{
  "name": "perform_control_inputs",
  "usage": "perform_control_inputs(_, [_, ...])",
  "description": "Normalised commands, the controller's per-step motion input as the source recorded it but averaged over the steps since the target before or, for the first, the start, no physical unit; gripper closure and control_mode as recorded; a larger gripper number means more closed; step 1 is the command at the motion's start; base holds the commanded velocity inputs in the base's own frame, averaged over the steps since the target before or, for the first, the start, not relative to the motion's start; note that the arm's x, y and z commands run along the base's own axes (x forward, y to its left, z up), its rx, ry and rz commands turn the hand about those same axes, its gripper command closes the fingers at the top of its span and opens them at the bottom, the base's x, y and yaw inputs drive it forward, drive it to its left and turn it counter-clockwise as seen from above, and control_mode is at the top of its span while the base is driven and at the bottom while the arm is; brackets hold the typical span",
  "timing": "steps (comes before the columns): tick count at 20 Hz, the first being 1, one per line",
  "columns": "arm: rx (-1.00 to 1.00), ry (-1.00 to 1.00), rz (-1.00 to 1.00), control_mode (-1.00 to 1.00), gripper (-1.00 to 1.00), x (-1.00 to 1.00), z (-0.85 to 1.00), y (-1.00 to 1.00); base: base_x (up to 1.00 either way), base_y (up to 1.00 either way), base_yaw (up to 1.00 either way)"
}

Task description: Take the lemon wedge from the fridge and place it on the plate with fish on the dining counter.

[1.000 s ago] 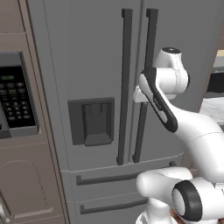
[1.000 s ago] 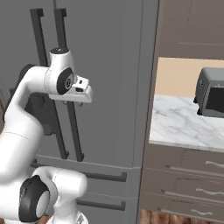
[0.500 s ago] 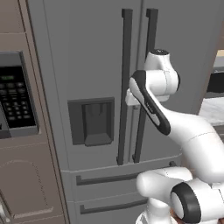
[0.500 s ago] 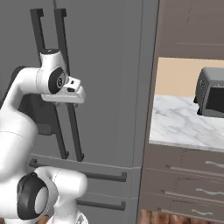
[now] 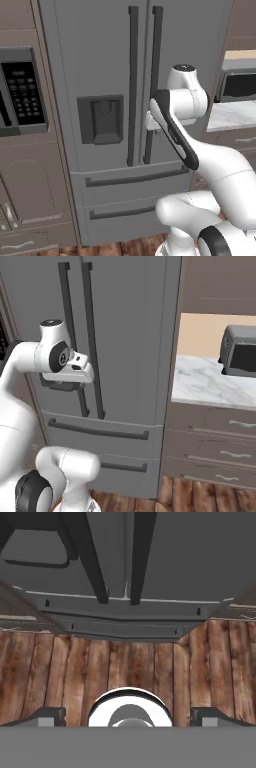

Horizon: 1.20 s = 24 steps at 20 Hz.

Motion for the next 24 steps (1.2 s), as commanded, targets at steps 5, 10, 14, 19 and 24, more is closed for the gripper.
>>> perform_control_inputs(5, [0.00,0.00,0.00,1.00,-1.00,0.00,0.00,0.00,-0.18,0.08,0.00])
perform_control_inputs(10, [0.00,0.00,0.00,1.00,-1.00,0.00,0.00,0.00,0.00,0.01,0.00])
perform_control_inputs(14, [0.00,0.00,0.00,1.00,-1.00,0.00,0.00,0.00,-0.65,0.00,0.00])
perform_control_inputs(19, [0.00,0.00,0.00,1.00,-1.00,0.00,0.00,0.00,-0.33,0.00,0.00])
perform_control_inputs(24, [0.00,0.00,0.00,1.00,-1.00,0.00,0.00,0.00,-0.15,0.00,0.00])
